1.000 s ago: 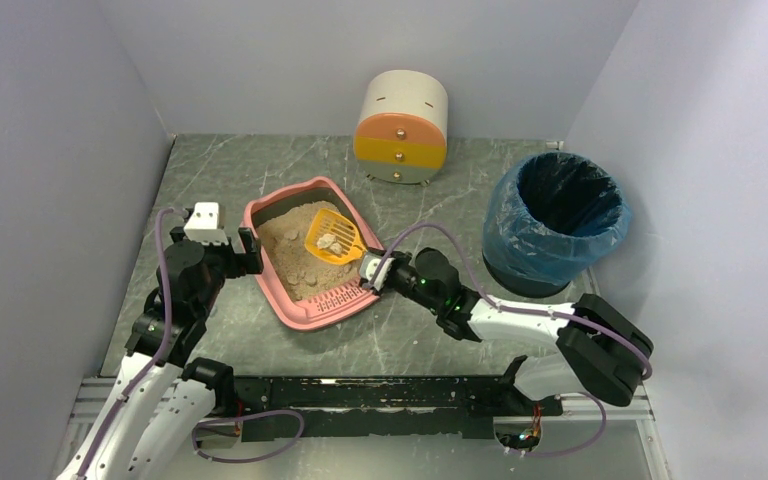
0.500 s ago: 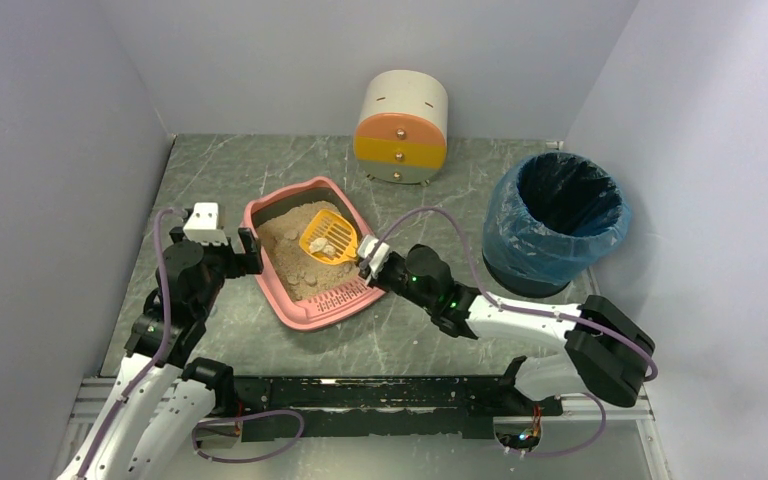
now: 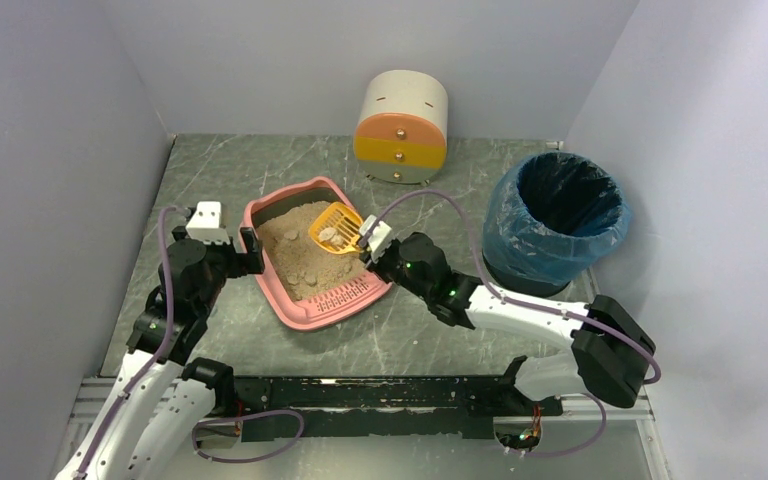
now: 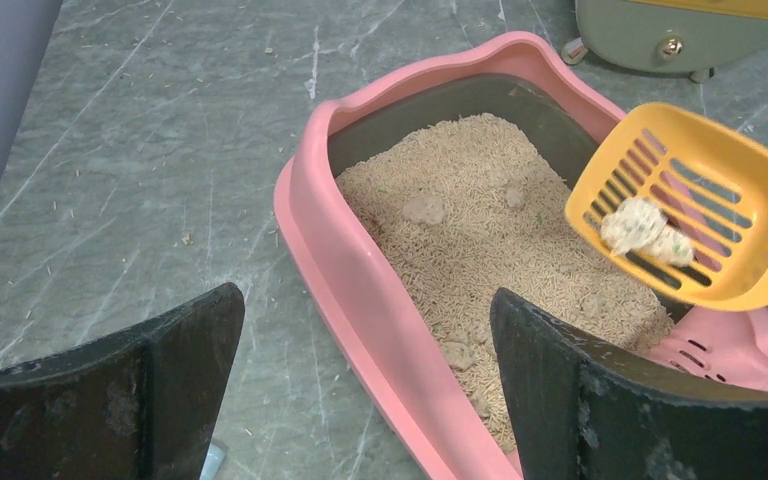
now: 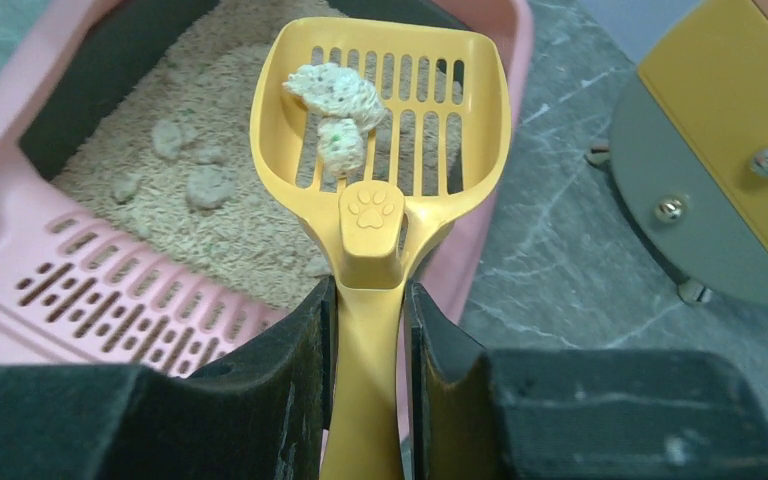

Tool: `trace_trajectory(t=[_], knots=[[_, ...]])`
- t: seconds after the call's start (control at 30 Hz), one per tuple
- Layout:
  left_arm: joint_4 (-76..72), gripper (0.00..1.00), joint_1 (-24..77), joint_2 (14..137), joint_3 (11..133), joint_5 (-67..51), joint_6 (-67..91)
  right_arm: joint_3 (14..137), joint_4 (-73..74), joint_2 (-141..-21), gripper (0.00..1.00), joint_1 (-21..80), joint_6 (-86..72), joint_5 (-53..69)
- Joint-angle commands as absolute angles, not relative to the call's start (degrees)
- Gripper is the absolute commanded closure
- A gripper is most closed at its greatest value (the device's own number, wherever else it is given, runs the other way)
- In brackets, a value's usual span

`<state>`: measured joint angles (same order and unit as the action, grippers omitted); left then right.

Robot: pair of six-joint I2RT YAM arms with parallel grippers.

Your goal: Clean the litter box

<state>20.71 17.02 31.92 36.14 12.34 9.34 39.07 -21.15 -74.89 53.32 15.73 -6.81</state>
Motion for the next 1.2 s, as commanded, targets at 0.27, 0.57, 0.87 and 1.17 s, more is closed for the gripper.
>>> trace_trajectory(t=[0.27, 0.57, 0.87, 1.17], knots=[[19.8, 0.03, 17.0, 31.2, 36.5, 12.3, 9.1, 44.2, -17.0, -73.8, 1.00, 51.3, 11.4, -5.7], [19.5, 0.03, 17.0, 32.0, 36.2, 11.0, 8.9, 44.2, -15.5, -71.8, 1.00, 53.5, 9.1, -8.0], [18.7, 0.03, 17.0, 32.0, 36.0, 11.0, 9.1, 47.0, -11.9, -72.7, 1.00, 52.3, 6.4, -8.7], [18.9, 0.03, 17.0, 32.1, 36.0, 11.0, 8.9, 48.1, -12.8, -75.9, 1.00, 56.0, 6.3, -9.7]])
